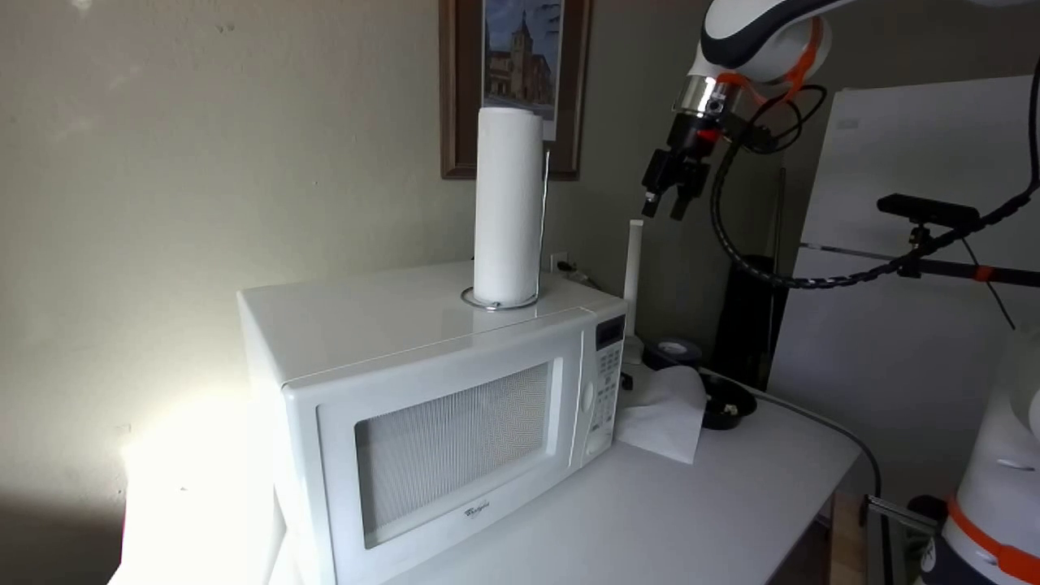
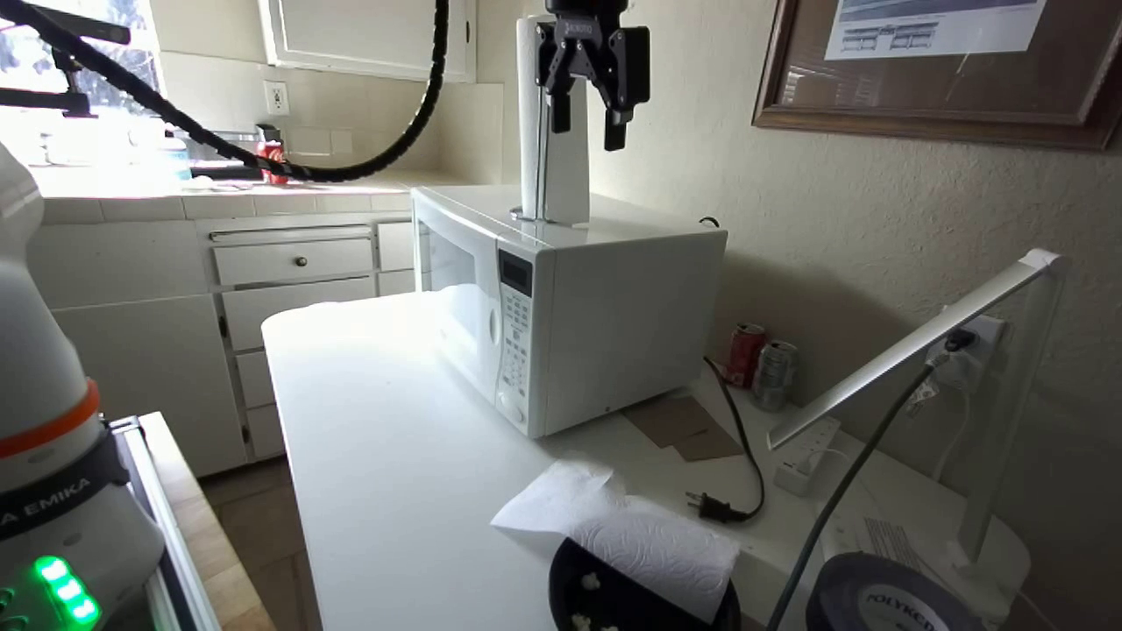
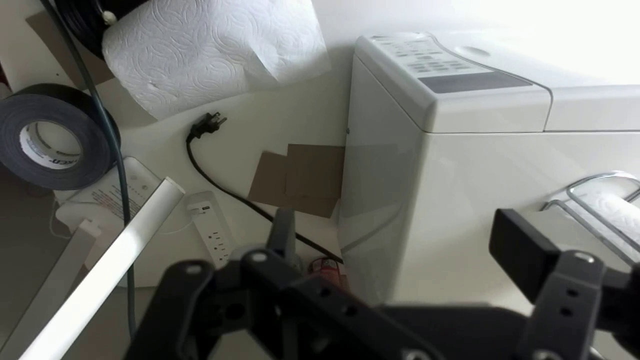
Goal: Tear one napkin from the roll.
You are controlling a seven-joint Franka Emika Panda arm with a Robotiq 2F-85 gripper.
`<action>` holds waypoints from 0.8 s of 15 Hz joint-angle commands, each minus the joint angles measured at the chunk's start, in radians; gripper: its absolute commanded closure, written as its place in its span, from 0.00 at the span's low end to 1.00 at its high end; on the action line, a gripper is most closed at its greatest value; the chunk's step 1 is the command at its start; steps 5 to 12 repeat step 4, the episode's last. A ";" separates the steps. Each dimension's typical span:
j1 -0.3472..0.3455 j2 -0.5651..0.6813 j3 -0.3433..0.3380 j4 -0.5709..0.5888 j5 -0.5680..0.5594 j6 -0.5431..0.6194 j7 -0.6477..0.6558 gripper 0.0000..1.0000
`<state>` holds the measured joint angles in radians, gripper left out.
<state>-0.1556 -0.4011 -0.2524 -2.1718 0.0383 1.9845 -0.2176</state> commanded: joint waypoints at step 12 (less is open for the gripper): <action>-0.004 0.006 0.002 0.003 0.001 -0.002 -0.002 0.00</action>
